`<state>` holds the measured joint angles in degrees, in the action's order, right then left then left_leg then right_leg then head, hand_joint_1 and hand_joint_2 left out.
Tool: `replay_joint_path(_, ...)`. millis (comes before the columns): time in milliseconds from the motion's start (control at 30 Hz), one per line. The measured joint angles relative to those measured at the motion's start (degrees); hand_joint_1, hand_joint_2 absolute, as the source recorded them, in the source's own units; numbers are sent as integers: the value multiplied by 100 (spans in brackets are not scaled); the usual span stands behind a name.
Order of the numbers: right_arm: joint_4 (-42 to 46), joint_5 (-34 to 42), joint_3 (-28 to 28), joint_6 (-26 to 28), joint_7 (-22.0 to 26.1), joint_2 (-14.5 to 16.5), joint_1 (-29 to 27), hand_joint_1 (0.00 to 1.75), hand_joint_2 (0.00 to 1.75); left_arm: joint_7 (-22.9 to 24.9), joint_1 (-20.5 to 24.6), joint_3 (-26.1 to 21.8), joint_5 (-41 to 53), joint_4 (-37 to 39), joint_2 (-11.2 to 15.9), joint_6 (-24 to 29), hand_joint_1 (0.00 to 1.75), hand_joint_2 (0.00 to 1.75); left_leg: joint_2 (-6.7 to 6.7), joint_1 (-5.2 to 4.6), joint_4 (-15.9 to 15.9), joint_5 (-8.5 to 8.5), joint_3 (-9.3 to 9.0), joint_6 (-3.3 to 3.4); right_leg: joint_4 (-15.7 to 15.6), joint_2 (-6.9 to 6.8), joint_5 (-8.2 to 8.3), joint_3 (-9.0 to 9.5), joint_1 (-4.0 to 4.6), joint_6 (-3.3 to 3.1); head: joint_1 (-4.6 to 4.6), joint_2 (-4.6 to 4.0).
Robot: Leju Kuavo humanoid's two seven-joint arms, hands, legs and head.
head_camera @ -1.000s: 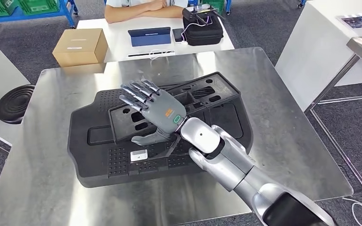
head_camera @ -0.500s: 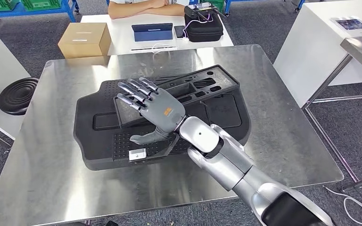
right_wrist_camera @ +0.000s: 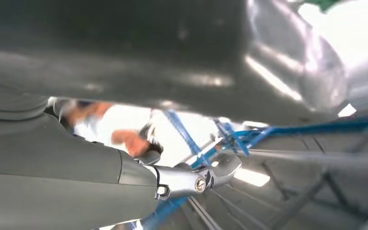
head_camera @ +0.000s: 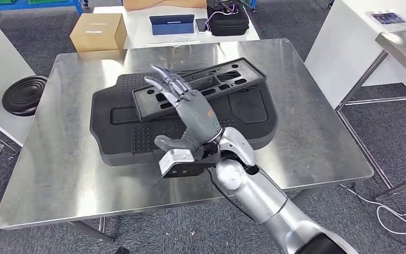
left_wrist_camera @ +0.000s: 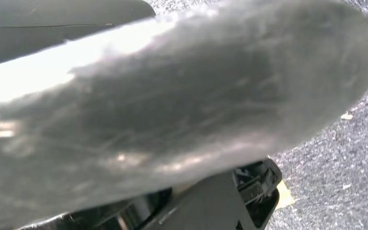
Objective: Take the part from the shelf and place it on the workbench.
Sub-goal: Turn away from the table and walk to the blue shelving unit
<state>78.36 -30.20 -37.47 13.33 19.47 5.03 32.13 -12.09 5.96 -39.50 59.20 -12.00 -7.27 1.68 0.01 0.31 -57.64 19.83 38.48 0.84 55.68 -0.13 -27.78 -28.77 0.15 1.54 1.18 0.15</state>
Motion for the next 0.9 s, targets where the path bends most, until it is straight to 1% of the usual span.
replay_joint_path(33, 97, 226, 82, -46, 53, 36, -66, 0, 0, -3, -6, -11, -1, 0, 2, 0, 0, 0, -5, 5, -53, 85, 33, -34, -25, -5, 57, -17, -31, -49, 1, 0)
replay_joint_path(67, 179, 409, 153, -86, 94, 72, -124, 0, 0, -6, -13, -20, -1, 0, 4, 0, 0, 0, -13, 11, -199, 275, 87, -64, -51, -11, 129, -47, -65, -103, 11, 0)
replay_joint_path(100, 249, 588, 217, -125, 138, 107, -174, 0, 0, -8, -19, -26, -1, 0, 8, 1, 0, 0, -17, 25, -463, 555, 166, -88, -64, -15, 200, -90, -95, -135, 20, 0)
replay_joint_path(133, 314, 796, 273, -163, 187, 138, -233, 0, 0, -8, -22, -29, -1, 0, 10, 2, 0, 0, -20, 38, -829, 863, 254, -119, -62, -13, 262, -158, -94, -155, 28, 0)
replay_joint_path(167, 385, 1033, 336, -204, 244, 165, -310, 0, 0, -9, -25, -30, -1, 0, 11, 3, 0, 0, -21, 57, -1210, 1086, 326, -151, -57, -16, 322, -230, -95, -155, 34, 0)
replay_joint_path(200, 460, 1288, 404, -243, 302, 189, -396, 0, 0, -10, -25, -31, -1, 0, 13, 4, 0, 0, -20, 78, -1514, 1180, 351, -185, -51, -21, 380, -305, -98, -138, 33, 0)
replay_joint_path(233, 545, 1557, 476, -292, 360, 213, -483, 0, 0, -12, -26, -31, 1, 0, 15, 4, 0, 0, -19, 104, -1665, 1142, 302, -218, -39, -25, 434, -386, -106, -113, 34, 0)
replay_joint_path(267, 638, 1835, 547, -360, 417, 234, -559, 0, 0, -14, -25, -31, 2, 0, 16, 4, 0, 0, -19, 135, -1611, 1009, 156, -251, -17, -28, 483, -466, -120, -85, 34, 0)
replay_joint_path(300, 742, 2135, 618, -446, 469, 254, -625, 0, 0, -17, -23, -31, 4, -1, 17, 4, 0, 0, -19, 170, -1374, 863, -85, -284, 21, -28, 524, -547, -140, -52, 34, 0)
replay_joint_path(333, 862, 2453, 688, -557, 516, 278, -685, 0, 0, -20, -14, -31, 5, -1, 13, 4, 0, 0, -27, 192, -1012, 823, -383, -327, 76, -27, 555, -632, -147, -18, 40, 0)
replay_joint_path(367, 989, 2794, 755, -687, 552, 304, -738, 0, 0, -22, -5, -31, 8, -2, 8, 4, 0, 0, -50, 195, -655, 852, -632, -339, 136, -25, 584, -708, -149, 19, 42, 0)
replay_joint_path(400, 1111, 3120, 818, -824, 579, 330, -789, 0, 0, -24, 4, -31, 11, -3, 4, 4, 0, 0, -66, 189, -386, 921, -789, -331, 183, -24, 616, -770, -143, 64, 43, 0)
replay_joint_path(433, 1235, 3441, 884, -975, 595, 354, -840, 0, 0, -25, 13, -31, 14, -4, 1, 5, 0, 0, -83, 163, -236, 991, -847, -297, 197, -22, 661, -816, -133, 110, 44, 0)
replay_joint_path(467, 1336, 3720, 943, -1119, 596, 369, -893, 0, 0, -26, 15, -31, 15, -5, 4, 5, 0, 0, -88, 135, -196, 976, -813, -222, 185, -20, 716, -841, -134, 166, 39, 1)
replay_joint_path(500, 1418, 3961, 1001, -1262, 582, 375, -955, 0, 0, -26, 14, -32, 15, -4, 7, 6, 0, 0, -71, 119, -191, 923, -749, -142, 167, -19, 759, -869, -147, 214, 40, 2)
replay_joint_path(533, 1492, 4193, 1056, -1406, 555, 377, -1019, 0, 0, -27, 14, -34, 14, -4, 10, 8, 0, 0, -60, 103, -184, 855, -692, -59, 188, -18, 724, -921, -161, 234, 38, 2)
replay_joint_path(567, 1547, 4401, 1098, -1541, 520, 377, -1079, 0, 0, -30, 13, -36, 13, -4, 13, 10, 0, 0, -48, 97, -174, 782, -620, 19, 306, -15, 587, -999, -172, 223, 29, 2)
replay_joint_path(600, 1597, 4621, 1134, -1679, 488, 379, -1129, 0, 0, -35, 14, -40, 11, -4, 14, 14, 0, 0, -37, 94, -168, 706, -537, 76, 542, -12, 356, -1102, -177, 181, 21, 1)
replay_joint_path(633, 1644, 4848, 1164, -1807, 463, 387, -1174, 0, 0, -40, 17, -46, 8, -4, 15, 25, 0, 0, -33, 83, -169, 633, -453, 107, 897, -9, 66, -1215, -167, 130, 12, 0)
replay_joint_path(667, 1687, 5081, 1191, -1917, 441, 402, -1227, 0, 0, -45, 17, -53, 3, -4, 14, 43, 0, 0, -28, 71, -170, 560, -355, 124, 1303, -6, -183, -1307, -154, 99, 7, 0)
replay_joint_path(700, 1733, 5316, 1214, -2010, 422, 423, -1296, 0, 0, -48, 16, -62, -7, -4, 13, 65, 0, 0, -23, 57, -172, 483, -253, 128, 1660, -5, -329, -1354, -141, 99, 7, 0)
replay_joint_path(733, 1781, 5520, 1233, -2075, 404, 448, -1379, 0, 0, -48, 15, -73, -18, -4, 13, 89, 0, 0, -18, 44, -173, 407, -153, 130, 1881, -4, -363, -1330, -127, 126, 8, 0)
replay_joint_path(767, 1836, 5671, 1243, -2118, 386, 473, -1465, 0, 0, -47, 12, -87, -31, -4, 11, 107, 0, 0, -15, 34, -175, 334, -59, 127, 1908, -3, -297, -1212, -110, 162, 7, 0)
replay_joint_path(800, 1897, 5770, 1244, -2151, 374, 501, -1543, 0, 0, -46, 10, -103, -41, -4, 9, 119, 0, 0, -15, 26, -175, 261, 29, 121, 1731, -3, -194, -987, -88, 183, 8, 0)
replay_joint_path(833, 1965, 5826, 1244, -2172, 366, 533, -1602, 0, 0, -46, 9, -117, -47, -4, 3, 127, 0, 0, -15, 24, -179, 190, 99, 111, 1370, -3, -145, -655, -55, 162, 9, 0)
replay_joint_path(867, 2035, 5859, 1242, -2187, 355, 568, -1641, 0, 0, -46, 7, -128, -52, -4, -5, 133, 0, 0, -16, 13, -182, 127, 154, 94, 889, -6, -176, -262, -13, 109, 7, 0)
replay_joint_path(900, 2098, 5890, 1241, -2197, 346, 599, -1671, 0, 0, -46, 5, -137, -59, -4, -14, 139, 0, 0, -13, 7, -174, 56, 184, 70, 490, -11, -238, 41, 21, 55, 17, 0)
